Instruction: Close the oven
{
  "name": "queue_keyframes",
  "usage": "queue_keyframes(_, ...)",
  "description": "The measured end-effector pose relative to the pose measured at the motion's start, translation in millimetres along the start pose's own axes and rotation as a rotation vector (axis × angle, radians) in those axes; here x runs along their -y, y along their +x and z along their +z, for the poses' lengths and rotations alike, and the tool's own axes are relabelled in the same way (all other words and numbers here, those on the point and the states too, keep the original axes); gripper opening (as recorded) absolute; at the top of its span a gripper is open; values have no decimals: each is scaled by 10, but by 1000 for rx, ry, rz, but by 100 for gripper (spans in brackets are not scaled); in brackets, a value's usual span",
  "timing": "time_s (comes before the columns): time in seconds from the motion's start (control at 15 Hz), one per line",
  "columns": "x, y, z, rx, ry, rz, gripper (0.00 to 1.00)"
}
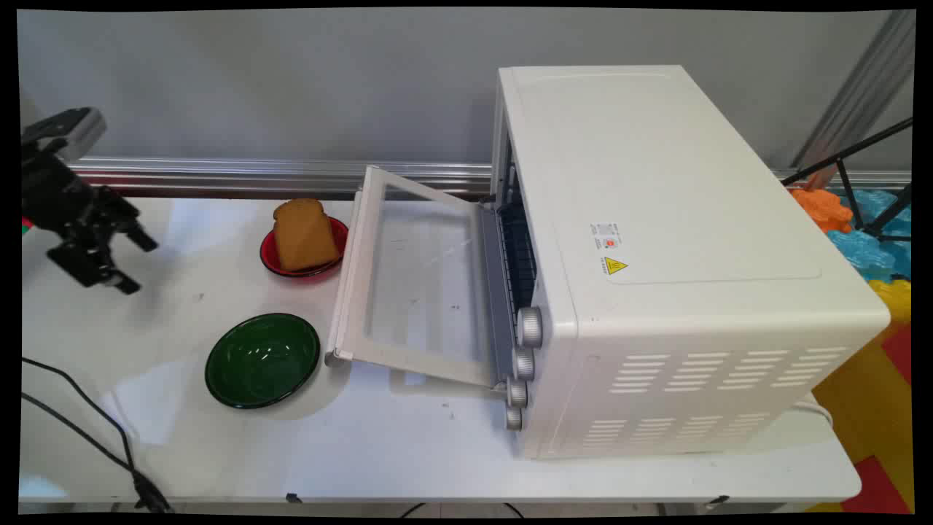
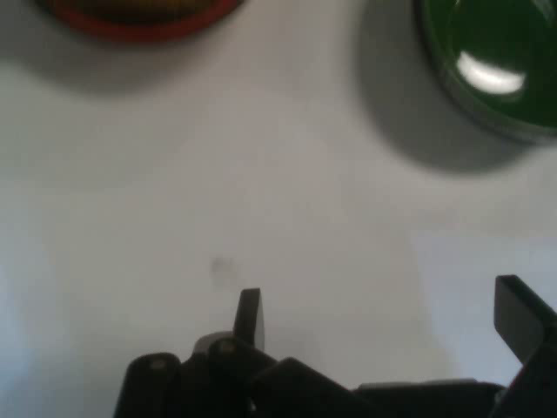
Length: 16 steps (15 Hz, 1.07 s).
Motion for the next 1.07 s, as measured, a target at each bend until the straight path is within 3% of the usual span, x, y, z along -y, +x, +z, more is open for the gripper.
queue_keyframes(0.53, -73, 683, 136, -236, -50, 17, 100)
queue_keyframes(0.73, -77, 865, 239, -286, -61, 56, 100)
queue_keyframes(1.07, -43, 1027, 380, -313, -49, 133, 100)
